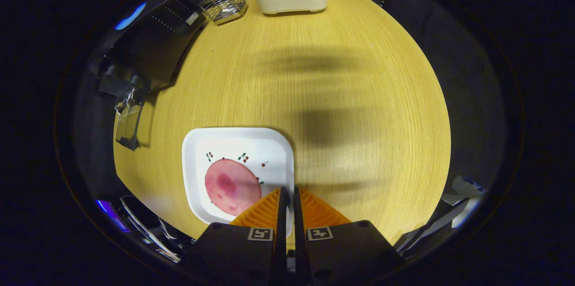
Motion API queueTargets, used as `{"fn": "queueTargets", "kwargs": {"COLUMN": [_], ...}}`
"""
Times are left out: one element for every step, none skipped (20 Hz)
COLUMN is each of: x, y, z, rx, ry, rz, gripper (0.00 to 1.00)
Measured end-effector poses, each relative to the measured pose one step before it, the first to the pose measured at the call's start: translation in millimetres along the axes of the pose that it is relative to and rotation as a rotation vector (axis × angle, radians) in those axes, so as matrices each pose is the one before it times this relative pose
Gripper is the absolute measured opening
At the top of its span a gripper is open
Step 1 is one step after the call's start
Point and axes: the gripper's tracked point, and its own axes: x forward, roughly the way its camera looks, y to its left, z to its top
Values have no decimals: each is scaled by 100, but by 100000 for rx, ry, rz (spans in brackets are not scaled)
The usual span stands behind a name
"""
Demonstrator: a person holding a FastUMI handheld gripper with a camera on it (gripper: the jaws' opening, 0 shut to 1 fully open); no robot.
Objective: Open the toaster oven, put the food inside, and close the toaster oven door.
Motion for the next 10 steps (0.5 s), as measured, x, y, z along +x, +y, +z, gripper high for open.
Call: {"fn": "queueTargets", "kwargs": {"x": [-261, 540, -82, -175, -39, -38, -74, -116, -105, -83], "y": [24, 15, 257, 214, 248, 231, 178, 259, 357, 369], "z": [-57, -161, -156, -136, -213, -268, -288, -296, -134, -171], "rx": [1118, 2189, 4147, 4867, 4443, 3593, 2734, 2238, 1578, 1284], "ry": [114, -172, 230, 599, -70, -639, -784, -1087, -1185, -1510], "rz": [3006, 3721, 4053, 5353, 5297, 4995, 3980, 3624, 2965, 2670], "gripper": [13, 9, 6, 5, 5, 5, 5, 5, 5, 5]}}
